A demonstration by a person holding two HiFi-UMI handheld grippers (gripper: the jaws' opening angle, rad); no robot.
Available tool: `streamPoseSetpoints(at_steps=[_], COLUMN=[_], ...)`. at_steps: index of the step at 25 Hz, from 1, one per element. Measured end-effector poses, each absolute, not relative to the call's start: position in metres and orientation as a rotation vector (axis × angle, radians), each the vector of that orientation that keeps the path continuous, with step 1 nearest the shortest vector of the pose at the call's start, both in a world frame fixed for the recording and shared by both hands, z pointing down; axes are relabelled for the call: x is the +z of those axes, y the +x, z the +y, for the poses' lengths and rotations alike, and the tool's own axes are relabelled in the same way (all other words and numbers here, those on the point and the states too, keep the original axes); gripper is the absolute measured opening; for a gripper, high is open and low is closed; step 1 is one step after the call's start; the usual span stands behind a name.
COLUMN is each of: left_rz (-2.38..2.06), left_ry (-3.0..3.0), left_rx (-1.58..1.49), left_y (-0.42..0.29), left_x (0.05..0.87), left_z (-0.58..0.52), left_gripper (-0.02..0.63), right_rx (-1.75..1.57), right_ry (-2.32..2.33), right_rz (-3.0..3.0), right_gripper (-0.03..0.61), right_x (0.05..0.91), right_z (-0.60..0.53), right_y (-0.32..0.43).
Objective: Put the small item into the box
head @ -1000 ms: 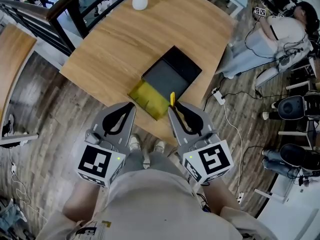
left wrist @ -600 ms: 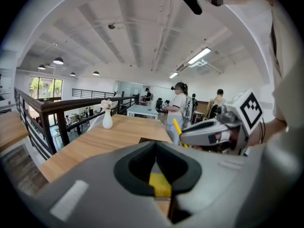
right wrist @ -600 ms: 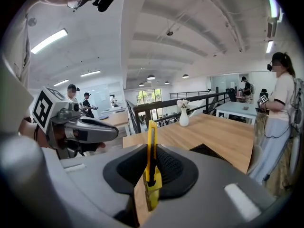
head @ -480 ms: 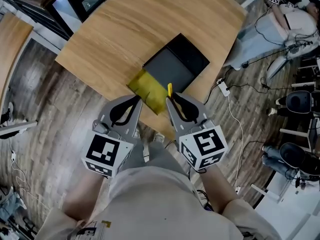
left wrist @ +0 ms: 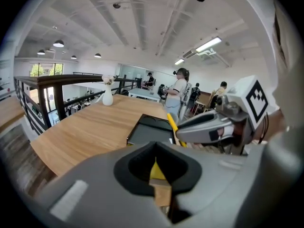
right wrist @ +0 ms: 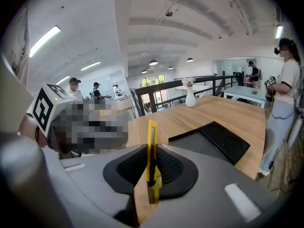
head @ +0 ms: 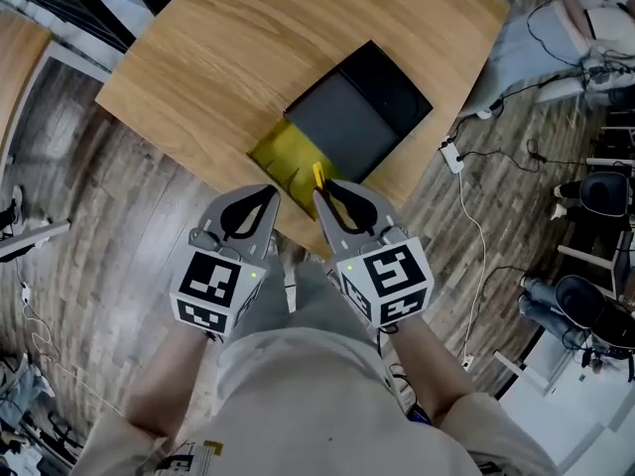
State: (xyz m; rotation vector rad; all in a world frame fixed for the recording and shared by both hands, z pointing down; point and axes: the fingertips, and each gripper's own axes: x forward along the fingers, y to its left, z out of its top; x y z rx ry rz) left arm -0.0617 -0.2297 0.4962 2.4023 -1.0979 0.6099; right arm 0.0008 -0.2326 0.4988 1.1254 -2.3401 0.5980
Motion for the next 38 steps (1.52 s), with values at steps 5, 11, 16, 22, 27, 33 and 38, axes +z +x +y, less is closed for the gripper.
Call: streamPoseSetpoints(at_steps=[5,11,16,22,27,33,38], left_rz=[-1.091,-1.097,-1.077,-1.055,-1.041,-1.041,-1.039], left_ry=[2.353,2.292,2.253,2.224,2.209,2.192,2.14], left_rx=[0.635,0.642,0.661,0.682,0.687,0.704,0.668], left_y=[-0.062,-0.068,-0.072,-0.075,-0.077,-0.078,-0.082], left_x=[0.521,0.546,0.575,0.597,0.606,0.614,0.62], left_z=[-0.232,-0.247,-0.256,-0.258,-0.257,-0.256,-0.252], left_gripper=[0.003,0.003,0.003,0.003,0.003,0.003,0.003], right_rx=[0.631,0.657,0.724,0.728,0.745,0.72,0.676], right_ry=[1.07,1.005,0.989,0.953,0.94,0.903,0.847], right_rz=[-2.313,-2.25,-2.22,-2.18,-2.139,-2.082,-2.047], right_gripper=[0.057,0.057,0.057,0.057,0.057,0.058,0.058], right_x=[0.533,0.577,0.602,0.629,0.646,0.661,0.667], right_z=[-0.234,-0.237,-0.244,-0.244,-0.244,-0.242,-0.239], right_y=[-0.008,-0.012,-0.015,-0.02,-0.022,-0.02,-0.024])
